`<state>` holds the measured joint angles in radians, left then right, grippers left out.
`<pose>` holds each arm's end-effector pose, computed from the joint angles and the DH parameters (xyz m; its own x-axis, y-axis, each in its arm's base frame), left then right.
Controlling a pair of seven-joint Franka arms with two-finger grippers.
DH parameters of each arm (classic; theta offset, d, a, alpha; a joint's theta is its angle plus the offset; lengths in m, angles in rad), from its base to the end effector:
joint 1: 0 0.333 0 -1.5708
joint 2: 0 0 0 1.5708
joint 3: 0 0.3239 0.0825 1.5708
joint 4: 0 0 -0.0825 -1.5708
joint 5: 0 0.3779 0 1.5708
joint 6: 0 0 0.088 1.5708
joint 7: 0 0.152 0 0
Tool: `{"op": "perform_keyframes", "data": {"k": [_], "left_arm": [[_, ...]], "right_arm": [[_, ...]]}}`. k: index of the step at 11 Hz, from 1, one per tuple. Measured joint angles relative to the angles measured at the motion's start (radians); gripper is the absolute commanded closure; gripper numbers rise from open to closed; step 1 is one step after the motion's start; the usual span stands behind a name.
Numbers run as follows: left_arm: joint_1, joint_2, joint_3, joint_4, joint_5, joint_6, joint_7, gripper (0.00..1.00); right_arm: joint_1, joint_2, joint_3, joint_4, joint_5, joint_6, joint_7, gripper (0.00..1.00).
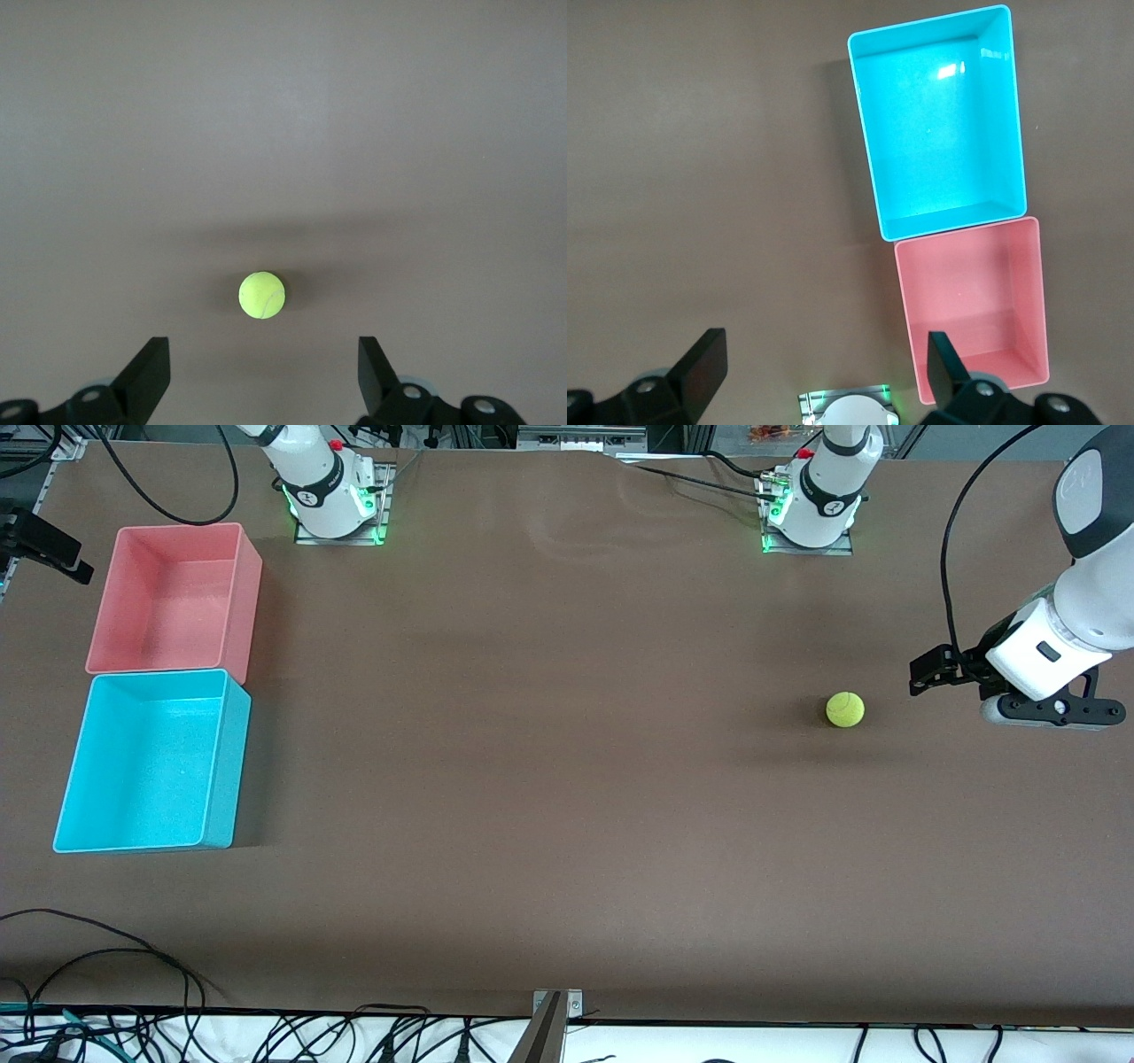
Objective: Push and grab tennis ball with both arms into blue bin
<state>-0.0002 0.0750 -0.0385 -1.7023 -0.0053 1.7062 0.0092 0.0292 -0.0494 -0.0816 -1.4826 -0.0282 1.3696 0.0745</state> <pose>0.5699 -0.0223 0.4952 0.9964 -0.0472 -0.0709 -0.0467 -0.9989 0.0087 0.5066 -0.0324 0.6368 0.9894 -0.1317 -0.0617 -0.1301 -0.9911 0.0286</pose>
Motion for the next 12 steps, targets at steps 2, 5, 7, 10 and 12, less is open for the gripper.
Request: {"op": "perform_keyframes", "data": {"k": [2,5,7,10,12], "left_arm": [[0.000,0.000,0.000,0.000,-0.004,-0.006,0.000,0.93],[0.001,0.000,0.000,0.000,-0.005,-0.030,0.022,1.00],[0.002,0.000,-0.001,0.000,-0.005,-0.048,0.075,1.00],[0.032,0.004,0.001,-0.004,-0.005,-0.056,0.254,1.00],[0.048,0.010,0.001,-0.011,0.020,-0.051,0.409,1.00]], "right_arm": [[0.000,0.001,-0.006,0.000,0.001,0.000,-0.001,0.00],[0.000,0.002,-0.007,0.000,0.001,0.000,0.000,0.00],[0.000,0.002,-0.007,0.000,0.001,0.000,0.000,0.00],[0.000,0.002,-0.007,0.000,0.001,0.000,0.000,0.00],[0.000,0.002,-0.007,0.000,0.001,0.000,0.000,0.00]]}}
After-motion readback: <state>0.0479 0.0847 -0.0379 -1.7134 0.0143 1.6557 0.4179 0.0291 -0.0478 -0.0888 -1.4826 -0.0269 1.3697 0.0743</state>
